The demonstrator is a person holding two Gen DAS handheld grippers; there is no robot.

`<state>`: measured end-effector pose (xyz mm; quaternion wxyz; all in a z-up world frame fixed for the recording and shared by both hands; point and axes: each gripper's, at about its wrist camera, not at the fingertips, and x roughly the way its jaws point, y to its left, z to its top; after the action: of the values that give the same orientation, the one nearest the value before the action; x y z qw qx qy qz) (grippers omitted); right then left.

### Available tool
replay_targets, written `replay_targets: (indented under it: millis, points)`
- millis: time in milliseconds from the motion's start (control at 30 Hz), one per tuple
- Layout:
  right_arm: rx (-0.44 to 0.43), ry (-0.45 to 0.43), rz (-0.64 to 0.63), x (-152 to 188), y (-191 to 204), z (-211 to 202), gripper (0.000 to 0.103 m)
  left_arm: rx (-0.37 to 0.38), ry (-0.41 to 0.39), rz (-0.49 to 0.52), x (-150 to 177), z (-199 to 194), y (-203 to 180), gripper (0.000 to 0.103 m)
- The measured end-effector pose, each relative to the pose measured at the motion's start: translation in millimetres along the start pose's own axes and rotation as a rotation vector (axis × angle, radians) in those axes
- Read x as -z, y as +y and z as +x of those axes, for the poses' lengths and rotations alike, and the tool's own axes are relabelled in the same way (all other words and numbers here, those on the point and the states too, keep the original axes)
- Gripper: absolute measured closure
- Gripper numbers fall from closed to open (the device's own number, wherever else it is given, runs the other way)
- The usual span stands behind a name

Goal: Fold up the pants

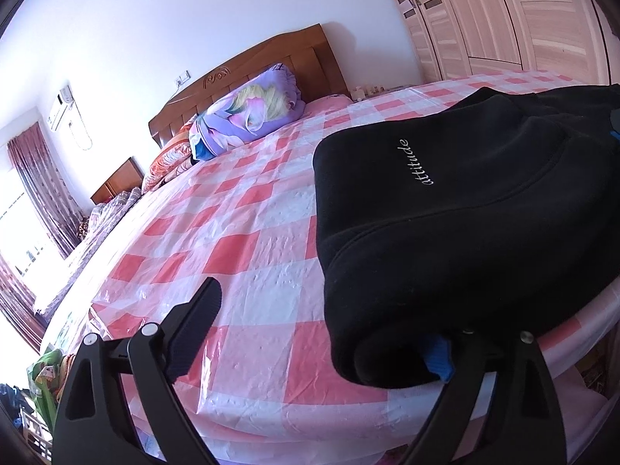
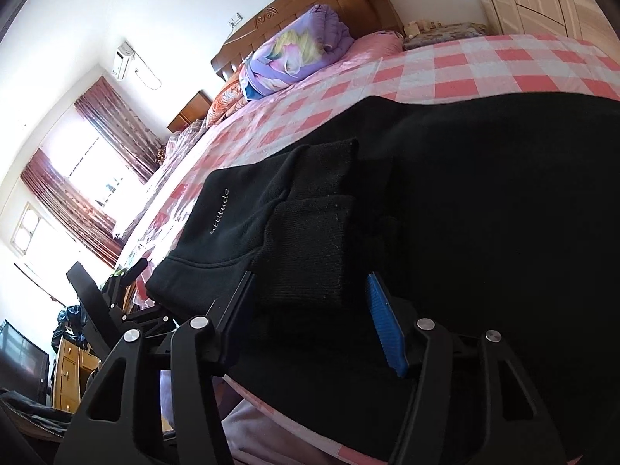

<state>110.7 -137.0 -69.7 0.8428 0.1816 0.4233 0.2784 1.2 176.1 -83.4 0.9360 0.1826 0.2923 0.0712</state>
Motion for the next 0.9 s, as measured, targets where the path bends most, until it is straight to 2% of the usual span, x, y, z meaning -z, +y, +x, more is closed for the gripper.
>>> replay_targets:
  millis: [67, 133, 333, 400, 467, 500, 533, 600, 800, 900]
  points:
    - [-0.018, 0.004, 0.020, 4.1, -3.3, 2.8, 0.045, 0.004, -0.001, -0.002, 0.8, 0.0, 0.6, 0.012]
    - [-0.039, 0.004, 0.005, 2.7, 1.1, 3.2, 0.054, 0.005, -0.002, -0.003, 1.0, -0.1, 0.7, 0.011]
    - [-0.041, 0.014, -0.044, -12.6, 17.7, 14.2, 0.054, -0.001, -0.001, -0.011, 0.6, -0.1, 0.5, 0.010]
    - [-0.033, 0.046, 0.003, -13.9, 6.7, 25.8, 0.054, -0.003, -0.001, -0.006, 0.4, 0.1, -0.2, 0.010]
    - [-0.071, 0.039, 0.056, -10.2, -2.4, 26.1, 0.057, -0.003, -0.001, 0.002, 0.5, -0.3, -0.9, 0.010]
    - [-0.068, 0.040, 0.055, -8.0, -2.9, 25.4, 0.063, -0.002, -0.003, 0.004, 0.9, -0.3, -0.9, 0.010]
    - [-0.057, 0.035, 0.057, -6.6, -3.3, 24.2, 0.077, 0.000, -0.004, 0.000, 1.3, 0.2, -0.6, 0.010]
    - [-0.037, 0.011, 0.064, -7.9, -3.8, 20.4, 0.091, 0.003, -0.004, -0.016, 1.9, 1.2, 0.9, 0.008]
    - [0.023, -0.166, -0.124, -23.1, 42.7, -21.7, 0.093, -0.003, 0.007, 0.010, -0.8, 0.4, 0.3, 0.008]
    - [0.073, -0.191, -0.119, -12.9, 39.4, -34.8, 0.094, -0.009, 0.000, 0.023, 0.4, -0.4, -1.3, 0.007]
